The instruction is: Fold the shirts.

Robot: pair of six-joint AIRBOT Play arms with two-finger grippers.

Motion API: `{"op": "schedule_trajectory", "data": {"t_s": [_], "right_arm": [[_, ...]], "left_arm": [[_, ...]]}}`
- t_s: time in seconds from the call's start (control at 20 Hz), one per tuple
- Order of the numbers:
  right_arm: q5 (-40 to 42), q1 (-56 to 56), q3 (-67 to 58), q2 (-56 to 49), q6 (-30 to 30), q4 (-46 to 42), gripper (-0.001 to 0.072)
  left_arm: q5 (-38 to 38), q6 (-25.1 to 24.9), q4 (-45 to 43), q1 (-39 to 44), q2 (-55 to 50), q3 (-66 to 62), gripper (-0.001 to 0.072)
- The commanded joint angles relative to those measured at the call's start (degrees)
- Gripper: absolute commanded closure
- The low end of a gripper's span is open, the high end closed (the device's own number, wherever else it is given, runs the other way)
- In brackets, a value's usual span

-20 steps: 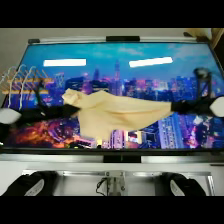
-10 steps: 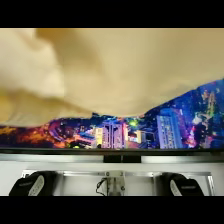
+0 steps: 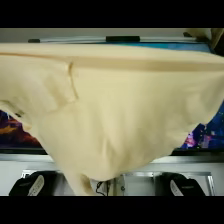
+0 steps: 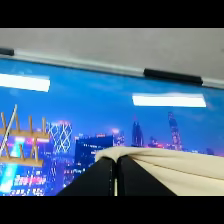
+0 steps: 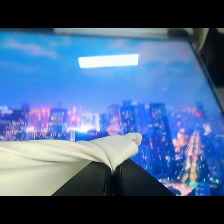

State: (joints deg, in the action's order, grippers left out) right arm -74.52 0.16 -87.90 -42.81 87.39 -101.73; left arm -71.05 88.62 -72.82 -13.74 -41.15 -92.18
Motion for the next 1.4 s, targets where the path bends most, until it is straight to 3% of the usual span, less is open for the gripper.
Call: {"op": "schedule_trajectory", "data": {"t_s": [0.0, 0.15, 0.35, 0.6, 0.65, 0.7, 0.75, 0.8, 0.95, 1.0, 1.05, 1.2, 1.35], "right_arm": [[8.22, -0.04, 7.61, -9.73, 2.03, -0.55, 0.0637], [19.56, -0.04, 8.74, -21.73, 7.76, 0.81, 0.0637], [29.79, -0.04, 8.74, -36.2, 15.85, 5.46, 0.0637], [23.91, 1.42, 8.74, -44.83, 18.43, 17.46, 0.0637], [22.47, 2.03, 8.74, -45.72, 18.43, 17.46, 0.0612], [21.86, 2.32, 8.74, -45.94, 18.43, 17.51, 0.0449], [20.22, 2.32, 8.26, -45.51, 18.05, 17.7, 0.014], [16.68, 1.88, 7.26, -44.57, 15.91, 16.81, 0.0095], [0.83, -1.75, 5.6, -40.39, 6.95, 6.78, 0.0096], [-4.66, -4.55, 5.73, -39.65, 4.92, 6.88, 0.0097], [-8.9, -7.58, 6.29, -39.26, 3.17, 9.64, 0.0098], [-13.79, -15.54, 11.02, -39.1, 1.84, 22.8, 0.0098], [-14.05, -17.55, 14.53, -39.1, 0.61, 31.26, 0.0097]], "left_arm": [[9.38, -0.5, 0.87, -0.15, -4.35, 13.25, 0.0671], [16.7, -0.52, 7.85, 0.55, -12.48, 18.69, 0.0671], [24.13, -0.26, 10.03, 5.73, -27.85, 19.71, 0.0671], [24.33, -0.28, 19.61, 11.8, -45.09, 19.71, 0.066], [22.84, -0.28, 19.56, 12.66, -47.19, 19.71, 0.0616], [20.87, -0.28, 19.58, 12.79, -48.65, 19.69, 0.0477], [17.73, -0.5, 19.15, 12.11, -49.16, 19.56, 0.0174], [12.68, -1.53, 17.44, 10.45, -49.05, 18.64, -0.0013], [-6.78, -5.33, 6.82, 1.77, -48.0, 14.05, -0.0011], [-10.69, -5.44, 4.44, -1.6, -47.12, 14.58, 0.0023], [-12.52, -5.51, 4.46, -4.55, -46.29, 16.26, 0.0123], [-7.3, -8.79, 12.26, -9.6, -43.6, 29.0, 0.0131], [3.23, -14.73, 24.83, -7.82, -43.69, 41.55, 0.0131]]}}
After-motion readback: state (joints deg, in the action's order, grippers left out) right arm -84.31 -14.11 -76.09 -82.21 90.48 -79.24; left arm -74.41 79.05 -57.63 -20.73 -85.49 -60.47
